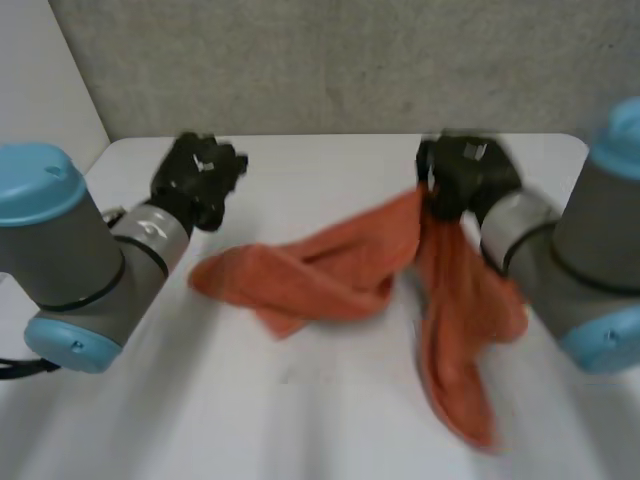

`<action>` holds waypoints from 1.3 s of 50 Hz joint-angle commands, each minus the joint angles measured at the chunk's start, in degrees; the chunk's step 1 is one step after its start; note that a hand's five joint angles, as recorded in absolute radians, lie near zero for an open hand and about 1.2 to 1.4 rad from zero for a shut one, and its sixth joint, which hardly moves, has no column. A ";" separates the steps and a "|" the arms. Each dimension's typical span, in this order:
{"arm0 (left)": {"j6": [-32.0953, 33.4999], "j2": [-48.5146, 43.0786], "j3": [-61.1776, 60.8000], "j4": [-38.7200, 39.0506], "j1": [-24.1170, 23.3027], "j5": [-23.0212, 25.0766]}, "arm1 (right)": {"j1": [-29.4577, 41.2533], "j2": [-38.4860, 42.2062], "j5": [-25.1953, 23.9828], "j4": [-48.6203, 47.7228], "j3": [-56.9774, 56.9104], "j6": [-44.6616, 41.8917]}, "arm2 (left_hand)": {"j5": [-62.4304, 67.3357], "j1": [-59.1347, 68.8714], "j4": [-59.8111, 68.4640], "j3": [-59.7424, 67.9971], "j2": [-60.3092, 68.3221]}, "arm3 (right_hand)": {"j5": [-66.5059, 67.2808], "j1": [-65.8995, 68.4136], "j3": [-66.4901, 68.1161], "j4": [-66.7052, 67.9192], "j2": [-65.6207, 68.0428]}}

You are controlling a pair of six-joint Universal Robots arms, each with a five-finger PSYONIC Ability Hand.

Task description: Fold the laundry

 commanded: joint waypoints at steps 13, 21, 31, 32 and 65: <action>-10.01 16.29 -13.21 3.34 -0.55 -5.39 | 5.70 -10.35 -3.45 2.04 1.57 -10.01 | -27.15 -26.30 -29.69 -29.44 -29.86 | 14.95 25.63 12.78 11.97 13.04; -17.64 8.75 -6.98 2.46 -0.81 1.62 | 6.05 -14.31 -3.98 1.43 8.87 -13.80 | -38.41 -37.56 -40.94 -40.70 -41.11 | 14.95 25.63 12.78 11.97 13.04; -25.56 -5.13 -0.48 0.62 -2.39 14.80 | 5.61 -17.39 -8.02 1.43 12.04 -13.80 | -40.96 -40.11 -43.50 -43.25 -43.67 | 14.95 25.63 12.78 11.97 13.04; -25.92 -7.59 0.67 -0.08 -3.00 17.53 | 5.61 -17.74 -8.63 1.43 12.57 -13.80 | -41.63 -40.78 -44.16 -43.91 -44.33 | 14.95 25.63 12.78 11.97 13.04; -25.57 -5.61 15.71 7.29 -3.53 -4.42 | 3.94 -3.16 -3.45 -14.80 -5.88 -14.68 | 14.36 15.21 11.82 12.07 11.65 | 14.95 25.63 12.78 11.97 13.04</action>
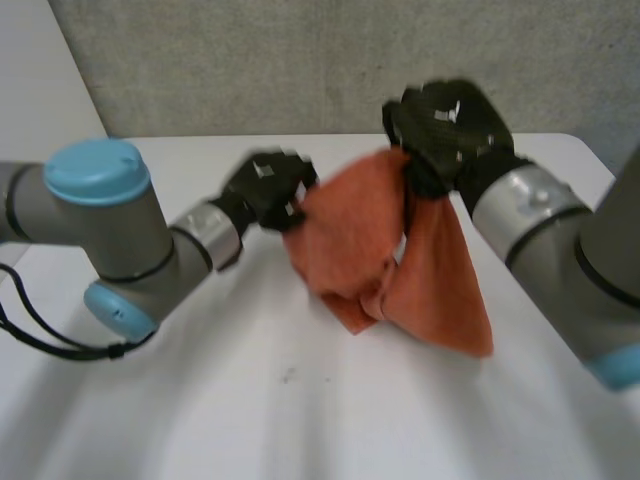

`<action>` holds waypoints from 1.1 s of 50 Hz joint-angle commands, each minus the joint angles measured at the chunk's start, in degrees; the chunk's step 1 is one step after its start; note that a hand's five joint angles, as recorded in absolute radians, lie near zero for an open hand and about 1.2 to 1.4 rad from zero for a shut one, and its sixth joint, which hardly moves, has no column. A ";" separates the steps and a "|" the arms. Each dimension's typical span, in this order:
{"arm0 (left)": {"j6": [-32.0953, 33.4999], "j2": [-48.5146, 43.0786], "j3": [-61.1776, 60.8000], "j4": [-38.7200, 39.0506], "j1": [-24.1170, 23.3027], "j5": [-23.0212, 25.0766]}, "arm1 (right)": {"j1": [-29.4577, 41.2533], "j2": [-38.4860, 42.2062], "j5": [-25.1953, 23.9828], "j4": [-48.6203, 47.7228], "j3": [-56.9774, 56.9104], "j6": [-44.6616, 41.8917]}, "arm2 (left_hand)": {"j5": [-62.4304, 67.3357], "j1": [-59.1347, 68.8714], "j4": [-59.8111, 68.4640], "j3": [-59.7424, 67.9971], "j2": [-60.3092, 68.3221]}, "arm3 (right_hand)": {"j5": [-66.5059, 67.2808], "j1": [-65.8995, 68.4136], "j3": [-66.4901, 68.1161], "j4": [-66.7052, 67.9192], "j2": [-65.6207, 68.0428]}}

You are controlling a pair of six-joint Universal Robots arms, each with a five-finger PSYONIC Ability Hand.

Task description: Fold the laundry

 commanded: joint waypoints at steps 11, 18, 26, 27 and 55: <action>0.41 19.41 -17.75 12.85 -3.32 -18.83 | 0.78 4.83 2.50 -17.28 -3.64 -0.08 | 15.68 15.30 11.82 12.06 11.61 | 14.52 25.63 12.41 11.93 13.03; 0.32 24.96 -36.06 12.23 -7.45 -19.10 | 1.05 5.09 -1.64 0.90 1.81 -4.46 | 15.68 15.30 11.82 12.06 11.61 | 14.52 25.63 12.41 11.93 13.03; -0.29 22.42 -38.45 0.47 -9.74 -19.10 | 0.08 8.43 -0.06 18.06 2.43 -9.57 | 15.68 15.30 11.82 12.06 11.61 | 14.52 25.63 12.41 11.93 13.03; -0.38 22.33 -38.10 -2.59 -9.74 -18.75 | 0.17 8.52 0.38 17.98 2.43 -9.48 | 10.21 9.82 6.35 6.58 6.13 | 14.52 25.63 12.41 11.93 13.03; 14.30 11.25 -13.75 -6.93 2.91 -0.73 | -3.08 -2.56 0.03 3.39 20.45 -9.31 | -33.75 -34.13 -37.61 -37.38 -37.82 | -45.47 -34.36 -47.58 -48.06 -46.96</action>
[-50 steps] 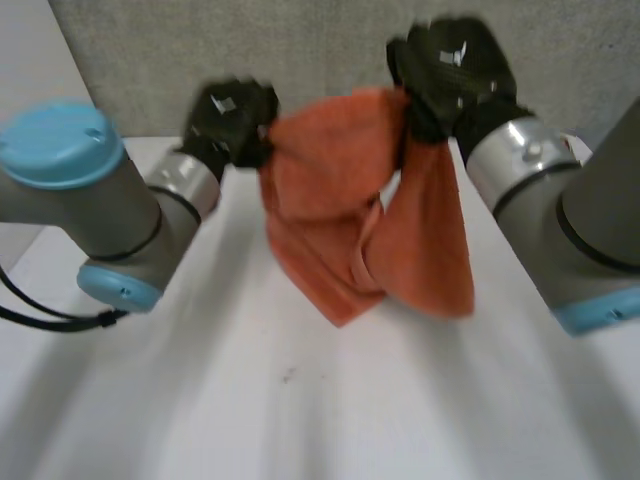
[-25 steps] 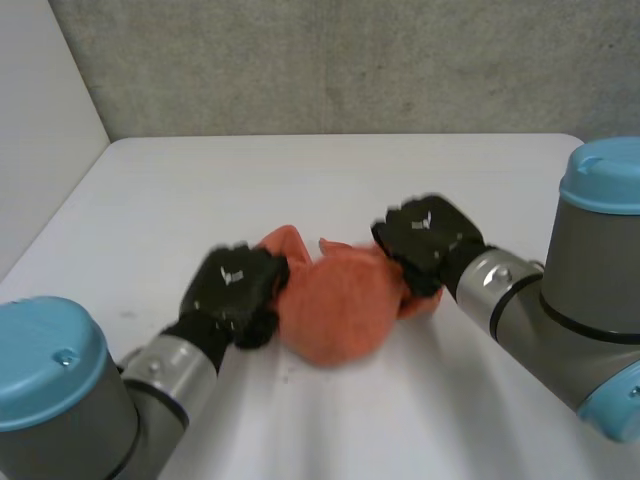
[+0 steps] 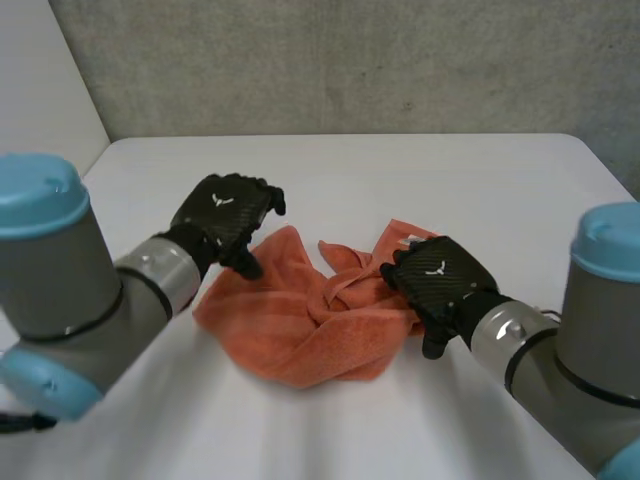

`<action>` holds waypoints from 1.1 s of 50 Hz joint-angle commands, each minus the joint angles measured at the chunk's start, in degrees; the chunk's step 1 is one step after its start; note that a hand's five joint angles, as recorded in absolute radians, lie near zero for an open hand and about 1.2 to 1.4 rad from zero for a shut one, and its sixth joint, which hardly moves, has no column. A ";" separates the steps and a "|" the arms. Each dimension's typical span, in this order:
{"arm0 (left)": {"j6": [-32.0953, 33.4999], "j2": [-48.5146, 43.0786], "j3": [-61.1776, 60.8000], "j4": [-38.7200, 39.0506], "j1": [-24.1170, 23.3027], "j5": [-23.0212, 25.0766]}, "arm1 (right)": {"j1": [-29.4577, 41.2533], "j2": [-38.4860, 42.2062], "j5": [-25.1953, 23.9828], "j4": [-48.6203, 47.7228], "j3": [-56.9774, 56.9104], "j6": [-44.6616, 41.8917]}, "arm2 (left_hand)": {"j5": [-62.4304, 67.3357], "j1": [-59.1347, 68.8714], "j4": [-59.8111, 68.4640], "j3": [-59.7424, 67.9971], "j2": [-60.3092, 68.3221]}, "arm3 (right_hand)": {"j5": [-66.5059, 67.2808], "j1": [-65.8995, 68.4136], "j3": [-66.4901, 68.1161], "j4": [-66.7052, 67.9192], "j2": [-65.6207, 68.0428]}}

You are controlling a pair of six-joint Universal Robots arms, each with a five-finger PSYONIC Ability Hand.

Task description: Fold the laundry

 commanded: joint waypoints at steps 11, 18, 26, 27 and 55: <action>11.41 -18.12 14.93 -4.25 4.26 17.84 | -6.05 -11.20 -1.83 -11.54 13.76 1.06 | 3.87 3.01 3.63 2.85 3.34 | 0.60 2.16 0.03 0.46 -1.07; 17.74 -18.65 14.23 -11.28 4.17 16.26 | -7.72 -11.03 -3.15 -11.63 15.43 1.06 | 4.04 3.18 3.80 3.02 3.51 | 0.60 2.16 0.03 0.46 -1.07; 18.18 -18.56 11.86 -12.43 3.30 14.15 | -7.54 -10.32 -3.15 -11.71 15.43 0.97 | 4.21 3.35 3.96 3.19 3.68 | 0.43 1.99 -0.14 0.30 -1.24; 18.18 -18.65 11.86 -12.43 3.21 13.89 | -7.54 -10.32 -3.15 -11.71 15.43 0.97 | 4.38 3.52 4.13 3.36 3.85 | 0.43 1.99 -0.14 0.30 -1.24; 22.49 -18.58 13.01 -7.98 1.37 9.50 | -7.89 -9.36 -3.06 -11.63 15.25 0.79 | 51.96 51.10 51.71 50.94 51.43 | 0.60 2.16 0.03 0.46 -1.08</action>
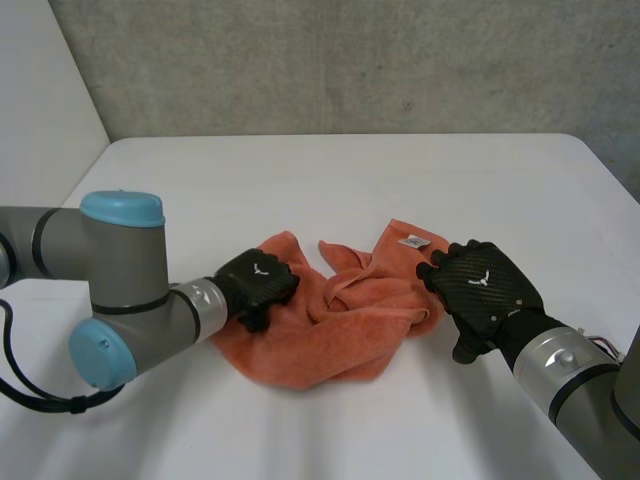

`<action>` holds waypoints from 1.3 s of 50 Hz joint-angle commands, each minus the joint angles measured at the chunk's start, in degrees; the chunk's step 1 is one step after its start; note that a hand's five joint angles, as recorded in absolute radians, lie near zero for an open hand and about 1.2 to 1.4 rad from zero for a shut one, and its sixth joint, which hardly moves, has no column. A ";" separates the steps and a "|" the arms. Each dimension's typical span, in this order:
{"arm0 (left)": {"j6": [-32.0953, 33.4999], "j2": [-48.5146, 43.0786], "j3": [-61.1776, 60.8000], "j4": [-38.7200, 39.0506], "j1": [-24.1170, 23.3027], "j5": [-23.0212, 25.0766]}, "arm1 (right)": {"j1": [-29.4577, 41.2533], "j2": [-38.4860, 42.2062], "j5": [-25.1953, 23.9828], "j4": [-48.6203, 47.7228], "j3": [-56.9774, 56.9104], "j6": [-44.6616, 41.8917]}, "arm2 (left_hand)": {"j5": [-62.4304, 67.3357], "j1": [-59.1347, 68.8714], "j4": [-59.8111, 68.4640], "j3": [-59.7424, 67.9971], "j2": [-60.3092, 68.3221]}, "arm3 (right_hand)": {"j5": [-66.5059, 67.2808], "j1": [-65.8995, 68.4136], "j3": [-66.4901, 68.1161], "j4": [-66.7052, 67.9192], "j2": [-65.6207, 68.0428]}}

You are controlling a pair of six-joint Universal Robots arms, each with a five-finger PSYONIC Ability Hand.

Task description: Fold the laundry

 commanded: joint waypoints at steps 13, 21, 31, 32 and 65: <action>-6.84 18.75 -8.02 13.66 -1.38 -5.86 | -3.76 0.41 1.03 1.14 -3.23 4.94 | 47.85 47.21 47.72 47.52 47.62 | 0.21 1.66 -0.47 0.00 -1.58; -7.36 29.39 -13.82 13.84 0.02 -5.86 | -6.31 2.60 -1.08 10.27 -7.80 16.11 | 46.36 45.72 46.23 46.03 46.13 | 0.54 1.99 -0.14 0.34 -1.25; -14.74 39.14 -17.51 13.84 0.37 -5.77 | -5.96 6.65 -11.27 14.76 -9.04 19.64 | 46.36 45.72 46.23 46.03 46.13 | 1.22 2.67 0.54 1.01 -0.57; -15.27 39.41 -17.51 13.75 0.37 -5.86 | -6.04 7.35 -11.71 14.76 -9.12 19.64 | 46.36 45.72 46.23 46.03 46.13 | 1.38 2.83 0.70 1.18 -0.41; -31.36 49.79 -16.46 12.87 2.92 -6.03 | 1.52 11.77 2.61 2.19 -17.13 23.51 | 47.37 46.73 47.24 47.04 47.14 | 60.37 61.82 59.69 60.16 58.58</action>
